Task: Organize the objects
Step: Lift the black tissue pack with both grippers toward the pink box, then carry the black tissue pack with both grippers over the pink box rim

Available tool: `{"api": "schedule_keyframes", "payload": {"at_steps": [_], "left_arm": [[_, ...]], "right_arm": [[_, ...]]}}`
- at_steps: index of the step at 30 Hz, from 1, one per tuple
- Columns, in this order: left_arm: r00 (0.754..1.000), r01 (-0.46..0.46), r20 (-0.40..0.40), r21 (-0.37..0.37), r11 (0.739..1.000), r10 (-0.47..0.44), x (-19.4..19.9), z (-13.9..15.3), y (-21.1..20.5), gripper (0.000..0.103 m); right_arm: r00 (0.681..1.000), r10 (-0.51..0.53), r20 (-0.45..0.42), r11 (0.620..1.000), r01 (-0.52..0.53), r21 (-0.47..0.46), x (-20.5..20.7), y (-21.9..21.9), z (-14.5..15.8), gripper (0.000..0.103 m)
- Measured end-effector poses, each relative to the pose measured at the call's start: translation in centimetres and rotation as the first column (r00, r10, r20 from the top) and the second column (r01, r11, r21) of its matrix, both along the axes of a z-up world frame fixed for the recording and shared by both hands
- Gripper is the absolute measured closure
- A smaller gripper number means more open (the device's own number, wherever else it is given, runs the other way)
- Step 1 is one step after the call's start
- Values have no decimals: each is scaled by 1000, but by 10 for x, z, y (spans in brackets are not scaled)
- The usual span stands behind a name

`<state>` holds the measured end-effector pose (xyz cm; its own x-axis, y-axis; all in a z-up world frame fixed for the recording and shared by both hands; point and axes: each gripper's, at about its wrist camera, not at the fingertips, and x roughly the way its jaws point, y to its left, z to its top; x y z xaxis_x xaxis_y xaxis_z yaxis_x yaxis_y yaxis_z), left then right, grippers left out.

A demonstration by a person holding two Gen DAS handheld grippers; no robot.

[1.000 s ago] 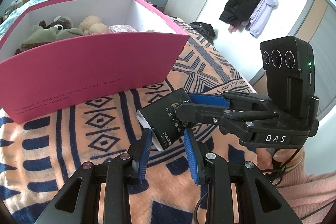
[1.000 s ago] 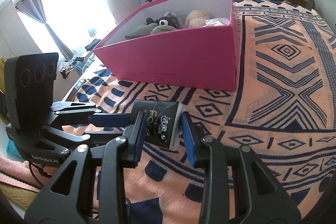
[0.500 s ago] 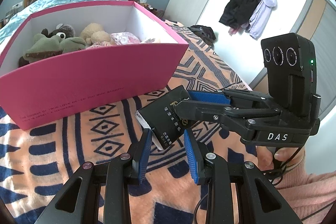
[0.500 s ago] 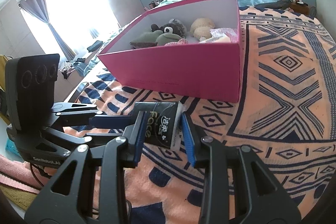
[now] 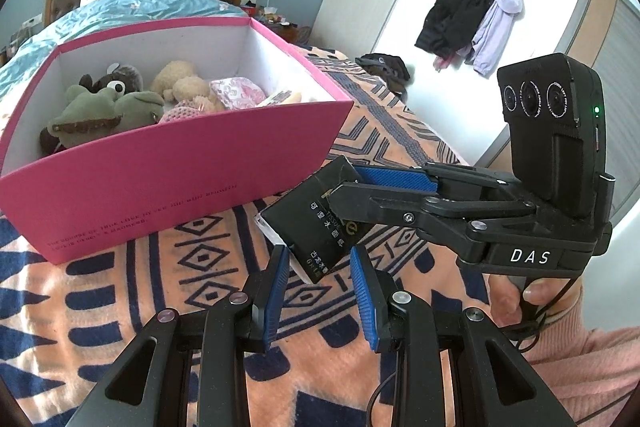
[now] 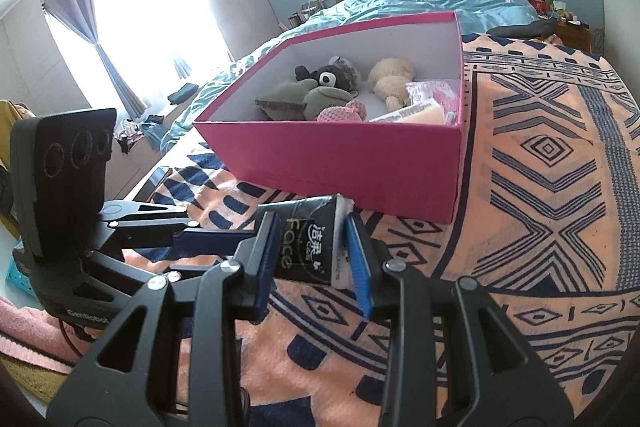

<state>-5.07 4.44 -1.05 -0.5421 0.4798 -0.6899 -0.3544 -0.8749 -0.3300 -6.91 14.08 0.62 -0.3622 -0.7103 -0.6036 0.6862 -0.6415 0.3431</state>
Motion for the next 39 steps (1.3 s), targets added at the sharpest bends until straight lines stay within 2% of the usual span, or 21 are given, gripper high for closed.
{"api": "schedule_keyframes", "payload": {"at_steps": [39], "left_arm": [[998, -14, -54, -18, 1000, 13, -8, 19, -6, 72]], "right_arm": [[999, 7, -49, 1000, -8, -21, -6, -4, 21, 66]]}}
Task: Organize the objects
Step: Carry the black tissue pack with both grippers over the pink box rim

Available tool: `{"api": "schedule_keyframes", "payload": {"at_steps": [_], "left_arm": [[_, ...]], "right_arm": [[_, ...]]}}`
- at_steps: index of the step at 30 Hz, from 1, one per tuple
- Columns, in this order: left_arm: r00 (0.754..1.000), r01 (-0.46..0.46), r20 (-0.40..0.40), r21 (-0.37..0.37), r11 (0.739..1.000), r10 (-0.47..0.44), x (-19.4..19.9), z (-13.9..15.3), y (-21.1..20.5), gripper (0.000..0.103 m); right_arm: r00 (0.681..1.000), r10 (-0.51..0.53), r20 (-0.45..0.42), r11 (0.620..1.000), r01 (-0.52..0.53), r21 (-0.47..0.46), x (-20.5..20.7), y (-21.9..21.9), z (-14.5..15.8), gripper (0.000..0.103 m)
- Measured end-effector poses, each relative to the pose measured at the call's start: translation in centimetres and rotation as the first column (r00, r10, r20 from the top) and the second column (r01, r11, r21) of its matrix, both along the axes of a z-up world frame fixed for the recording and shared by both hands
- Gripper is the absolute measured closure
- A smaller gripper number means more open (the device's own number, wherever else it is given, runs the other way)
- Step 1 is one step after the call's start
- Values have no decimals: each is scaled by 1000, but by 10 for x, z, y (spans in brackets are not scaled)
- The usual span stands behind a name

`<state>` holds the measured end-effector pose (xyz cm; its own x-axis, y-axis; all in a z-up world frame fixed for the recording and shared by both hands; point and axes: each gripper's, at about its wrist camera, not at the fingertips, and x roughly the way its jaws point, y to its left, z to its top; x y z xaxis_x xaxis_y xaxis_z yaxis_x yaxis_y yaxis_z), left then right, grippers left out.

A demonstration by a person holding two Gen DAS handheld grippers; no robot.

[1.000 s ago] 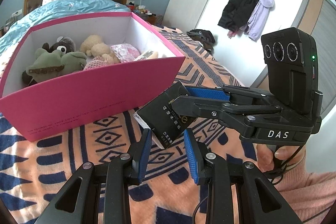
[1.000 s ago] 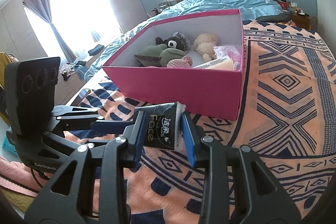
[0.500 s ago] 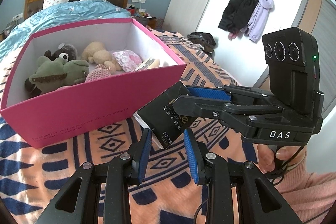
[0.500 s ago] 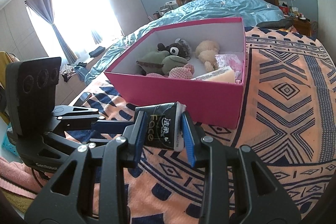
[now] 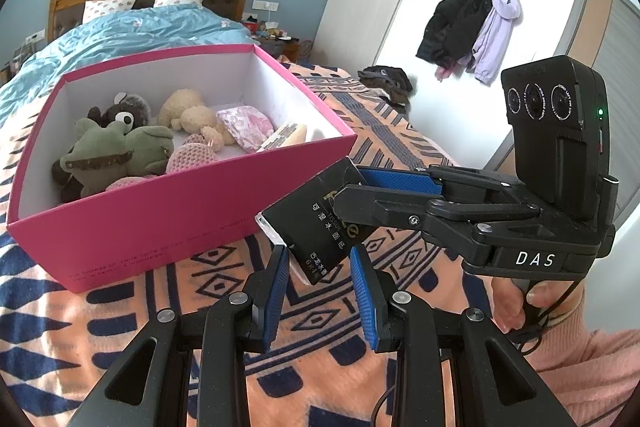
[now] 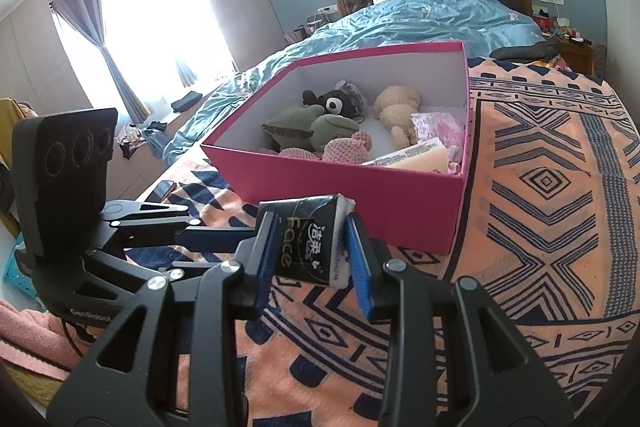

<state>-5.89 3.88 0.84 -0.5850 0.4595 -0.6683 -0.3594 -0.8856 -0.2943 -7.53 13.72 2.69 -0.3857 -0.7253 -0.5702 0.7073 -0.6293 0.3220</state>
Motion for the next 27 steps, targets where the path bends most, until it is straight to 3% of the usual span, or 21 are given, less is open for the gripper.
{"api": "schedule_keyframes", "payload": {"at_steps": [27], "left_arm": [[1000, -14, -24, -8, 1000, 13, -8, 9, -5, 72]], "right_arm": [[1000, 10, -29, 1000, -10, -16, -4, -4, 12, 66]]}}
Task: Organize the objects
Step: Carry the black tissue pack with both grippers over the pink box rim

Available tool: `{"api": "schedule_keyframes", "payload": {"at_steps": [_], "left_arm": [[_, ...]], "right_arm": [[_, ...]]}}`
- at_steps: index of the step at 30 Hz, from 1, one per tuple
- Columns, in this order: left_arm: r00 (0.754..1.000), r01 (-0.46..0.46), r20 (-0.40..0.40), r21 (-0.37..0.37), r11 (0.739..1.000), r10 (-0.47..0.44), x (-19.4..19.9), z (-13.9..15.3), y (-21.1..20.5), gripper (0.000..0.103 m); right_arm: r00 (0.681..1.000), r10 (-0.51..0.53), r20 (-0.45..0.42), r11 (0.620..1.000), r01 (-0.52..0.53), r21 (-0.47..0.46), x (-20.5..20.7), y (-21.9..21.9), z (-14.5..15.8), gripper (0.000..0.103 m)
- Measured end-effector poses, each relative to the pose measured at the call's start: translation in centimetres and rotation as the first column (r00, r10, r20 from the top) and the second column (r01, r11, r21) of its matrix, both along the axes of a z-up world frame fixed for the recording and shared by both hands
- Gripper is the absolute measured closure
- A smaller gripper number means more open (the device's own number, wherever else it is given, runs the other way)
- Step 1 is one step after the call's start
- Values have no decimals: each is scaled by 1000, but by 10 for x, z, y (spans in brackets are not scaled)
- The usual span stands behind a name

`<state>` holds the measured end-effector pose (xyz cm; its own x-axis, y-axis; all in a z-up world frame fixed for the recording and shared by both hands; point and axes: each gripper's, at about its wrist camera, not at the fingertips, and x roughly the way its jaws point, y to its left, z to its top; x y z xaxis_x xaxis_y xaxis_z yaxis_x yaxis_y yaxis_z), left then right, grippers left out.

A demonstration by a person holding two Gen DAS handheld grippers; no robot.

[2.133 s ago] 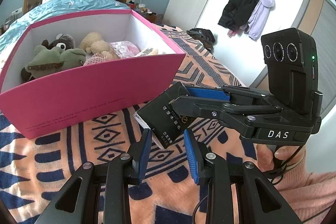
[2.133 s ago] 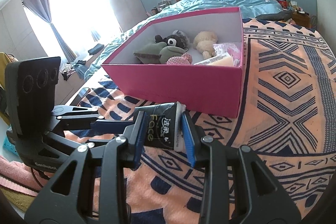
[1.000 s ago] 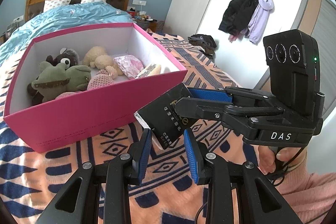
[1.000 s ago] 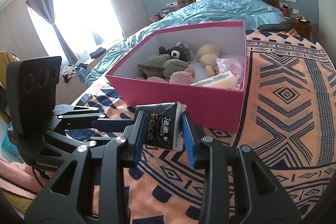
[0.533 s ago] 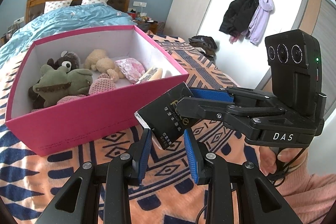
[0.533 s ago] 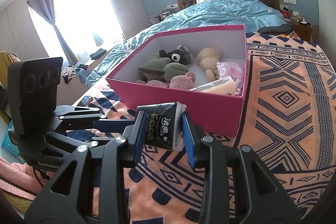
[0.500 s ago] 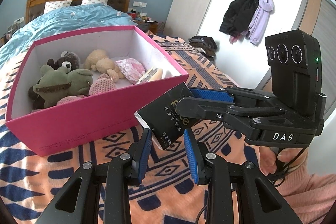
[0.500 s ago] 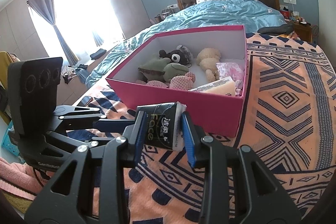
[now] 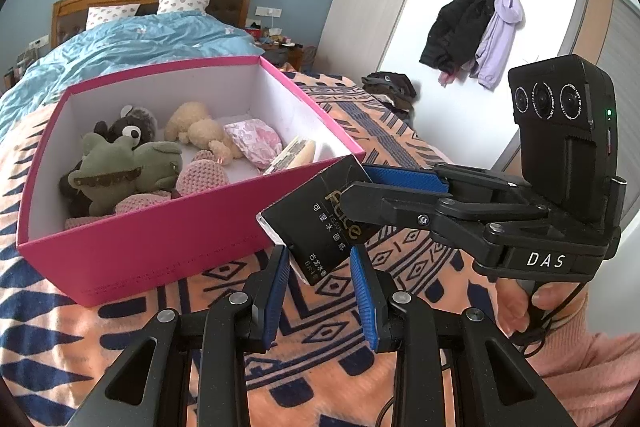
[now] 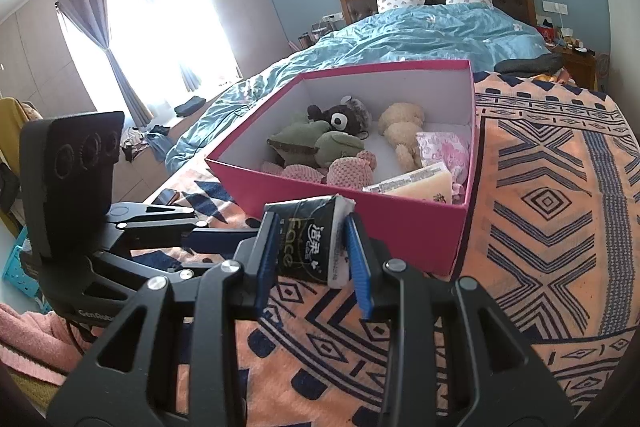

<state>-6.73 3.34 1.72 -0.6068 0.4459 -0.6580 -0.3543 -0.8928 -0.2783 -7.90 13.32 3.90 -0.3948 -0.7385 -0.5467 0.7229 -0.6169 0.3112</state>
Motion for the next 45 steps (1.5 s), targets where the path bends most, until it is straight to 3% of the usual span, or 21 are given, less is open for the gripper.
{"api": "schedule_keyframes", "payload": {"at_steps": [45], "left_arm": [[1000, -9, -23, -12, 1000, 9, -10, 10, -4, 72]], "right_arm": [[1000, -6, -19, 1000, 6, -21, -9, -2, 11, 66]]}}
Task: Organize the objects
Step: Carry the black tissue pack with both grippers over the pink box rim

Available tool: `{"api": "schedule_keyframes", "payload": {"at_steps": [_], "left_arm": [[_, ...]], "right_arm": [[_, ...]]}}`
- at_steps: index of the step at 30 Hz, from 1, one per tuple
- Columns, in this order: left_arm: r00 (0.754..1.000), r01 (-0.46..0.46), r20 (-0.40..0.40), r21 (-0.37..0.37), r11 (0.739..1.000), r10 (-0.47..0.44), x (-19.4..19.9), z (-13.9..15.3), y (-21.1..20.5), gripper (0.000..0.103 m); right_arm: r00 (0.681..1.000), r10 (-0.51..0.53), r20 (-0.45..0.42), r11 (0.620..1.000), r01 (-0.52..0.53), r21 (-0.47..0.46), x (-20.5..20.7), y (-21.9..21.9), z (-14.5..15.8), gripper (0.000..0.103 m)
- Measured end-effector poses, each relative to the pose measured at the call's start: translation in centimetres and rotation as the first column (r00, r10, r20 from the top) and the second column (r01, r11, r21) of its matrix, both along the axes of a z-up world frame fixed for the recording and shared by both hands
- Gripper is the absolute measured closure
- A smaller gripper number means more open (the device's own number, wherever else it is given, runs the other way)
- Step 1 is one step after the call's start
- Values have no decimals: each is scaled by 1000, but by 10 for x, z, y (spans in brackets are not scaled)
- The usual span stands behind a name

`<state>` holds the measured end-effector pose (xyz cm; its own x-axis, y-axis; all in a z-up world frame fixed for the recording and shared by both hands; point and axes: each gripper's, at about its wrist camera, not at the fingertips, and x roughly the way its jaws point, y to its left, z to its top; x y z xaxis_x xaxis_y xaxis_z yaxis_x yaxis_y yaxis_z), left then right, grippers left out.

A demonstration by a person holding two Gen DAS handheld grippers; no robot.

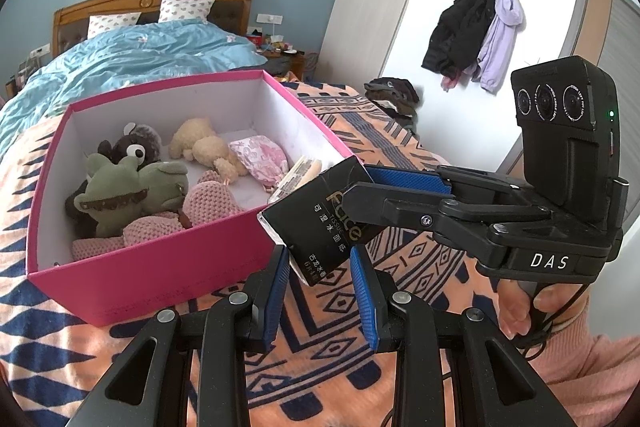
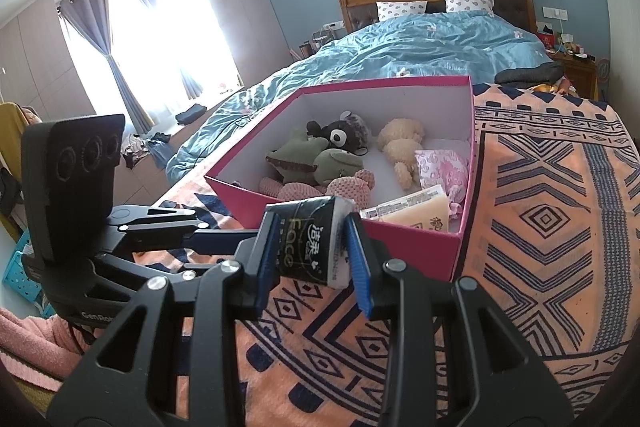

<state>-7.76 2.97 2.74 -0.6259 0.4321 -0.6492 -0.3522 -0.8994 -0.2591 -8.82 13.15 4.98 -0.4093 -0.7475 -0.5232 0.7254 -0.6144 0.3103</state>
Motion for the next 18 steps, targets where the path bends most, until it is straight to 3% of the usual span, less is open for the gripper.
{"api": "schedule_keyframes", "payload": {"at_steps": [18], "left_arm": [[1000, -8, -15, -11, 1000, 8, -3, 4, 1, 70]], "right_arm": [[1000, -1, -6, 1000, 1, -4, -3, -3, 3, 66]]}}
